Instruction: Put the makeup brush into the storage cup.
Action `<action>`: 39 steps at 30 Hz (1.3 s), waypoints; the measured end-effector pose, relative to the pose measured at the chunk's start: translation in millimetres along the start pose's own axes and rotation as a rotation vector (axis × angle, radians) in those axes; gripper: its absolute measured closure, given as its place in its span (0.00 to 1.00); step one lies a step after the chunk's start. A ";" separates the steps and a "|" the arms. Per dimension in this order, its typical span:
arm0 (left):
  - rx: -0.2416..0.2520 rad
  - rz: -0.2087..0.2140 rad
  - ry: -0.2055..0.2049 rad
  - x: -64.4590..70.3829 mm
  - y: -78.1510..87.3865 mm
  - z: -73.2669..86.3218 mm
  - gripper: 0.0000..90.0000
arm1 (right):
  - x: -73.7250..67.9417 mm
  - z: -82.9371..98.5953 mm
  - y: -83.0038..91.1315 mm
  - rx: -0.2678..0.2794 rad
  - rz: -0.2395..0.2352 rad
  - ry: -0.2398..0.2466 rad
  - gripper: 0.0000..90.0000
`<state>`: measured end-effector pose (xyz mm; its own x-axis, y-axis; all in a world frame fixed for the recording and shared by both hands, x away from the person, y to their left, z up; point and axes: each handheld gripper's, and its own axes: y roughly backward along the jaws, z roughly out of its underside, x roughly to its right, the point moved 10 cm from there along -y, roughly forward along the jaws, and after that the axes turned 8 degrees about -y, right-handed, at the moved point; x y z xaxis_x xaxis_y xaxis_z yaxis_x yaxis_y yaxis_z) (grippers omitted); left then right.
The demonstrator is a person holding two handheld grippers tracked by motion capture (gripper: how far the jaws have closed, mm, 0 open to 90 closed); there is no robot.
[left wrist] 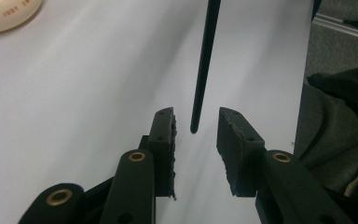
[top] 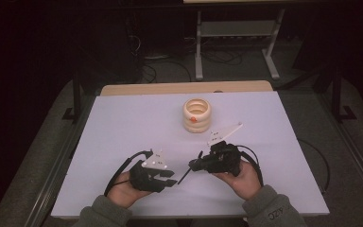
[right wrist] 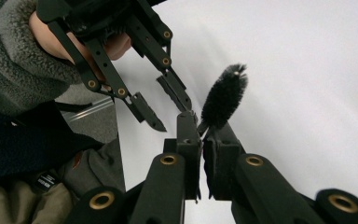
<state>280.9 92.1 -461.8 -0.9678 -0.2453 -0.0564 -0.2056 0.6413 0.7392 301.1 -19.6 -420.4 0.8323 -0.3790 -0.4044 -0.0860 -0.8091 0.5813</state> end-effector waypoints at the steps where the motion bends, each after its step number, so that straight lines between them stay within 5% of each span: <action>1: 0.006 -0.002 0.009 0.7 0.9 1.1 0.74 | -0.3 -0.2 0.1 -0.003 0.003 0.001 0.94; 14: 0.049 -0.063 0.065 -6.4 15.2 16.7 0.68 | 3.6 -5.6 10.2 -0.018 0.040 0.009 0.94; 39: 0.027 -0.124 0.085 -19.0 23.1 31.1 0.59 | 14.4 -13.6 21.5 -0.050 0.096 0.006 0.94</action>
<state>290.0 134.3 -464.5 -0.9192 -0.3838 -0.0885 -0.3279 0.6213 0.7117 318.7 -36.4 -404.2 0.8247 -0.4514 -0.3409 -0.1388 -0.7457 0.6517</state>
